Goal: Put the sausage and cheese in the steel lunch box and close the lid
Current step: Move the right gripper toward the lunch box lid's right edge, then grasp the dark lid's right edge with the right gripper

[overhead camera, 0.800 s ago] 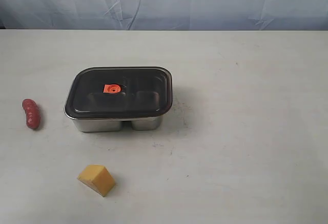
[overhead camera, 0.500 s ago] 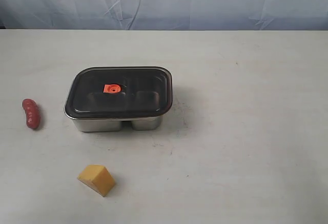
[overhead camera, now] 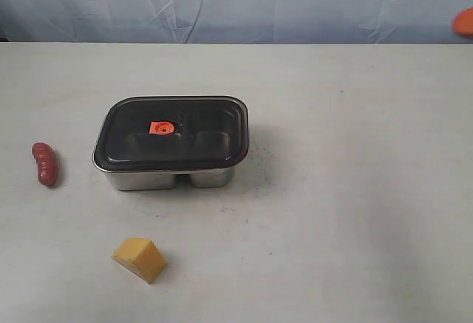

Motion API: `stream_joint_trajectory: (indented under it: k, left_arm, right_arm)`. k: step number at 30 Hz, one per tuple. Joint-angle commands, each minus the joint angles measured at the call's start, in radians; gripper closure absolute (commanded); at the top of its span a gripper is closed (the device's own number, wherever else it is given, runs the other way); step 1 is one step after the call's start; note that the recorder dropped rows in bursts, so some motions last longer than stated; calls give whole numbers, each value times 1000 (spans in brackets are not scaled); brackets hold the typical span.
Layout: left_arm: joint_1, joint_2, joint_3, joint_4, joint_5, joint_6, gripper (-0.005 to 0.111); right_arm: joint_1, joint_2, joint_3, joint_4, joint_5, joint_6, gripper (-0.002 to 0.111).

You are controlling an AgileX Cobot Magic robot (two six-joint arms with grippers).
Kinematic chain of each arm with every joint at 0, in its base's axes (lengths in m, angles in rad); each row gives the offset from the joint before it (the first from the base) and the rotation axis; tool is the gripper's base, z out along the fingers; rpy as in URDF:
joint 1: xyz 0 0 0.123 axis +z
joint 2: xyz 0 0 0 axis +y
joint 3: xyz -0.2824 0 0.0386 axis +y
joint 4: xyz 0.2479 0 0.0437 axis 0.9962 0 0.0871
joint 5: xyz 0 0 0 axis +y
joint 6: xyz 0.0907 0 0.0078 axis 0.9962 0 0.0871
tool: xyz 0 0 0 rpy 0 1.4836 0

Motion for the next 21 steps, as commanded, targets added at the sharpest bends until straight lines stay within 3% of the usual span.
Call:
stream_joint_trajectory:
  k: [1, 4, 11, 21]
  left_arm:
    - [-3, -5, 5, 6, -6, 0, 106]
    - [-3, -5, 5, 6, -6, 0, 106]
    - [-3, -5, 5, 6, -6, 0, 106]
    - [-3, -5, 5, 6, -6, 0, 106]
  right_arm:
    - [59, 345, -31, 286, 223, -279, 86]
    - [148, 583, -31, 444, 277, -412, 58]
    - [325, 851, -42, 698, 272, -598, 57]
    - [435, 957, -168, 708, 233, -596, 57]
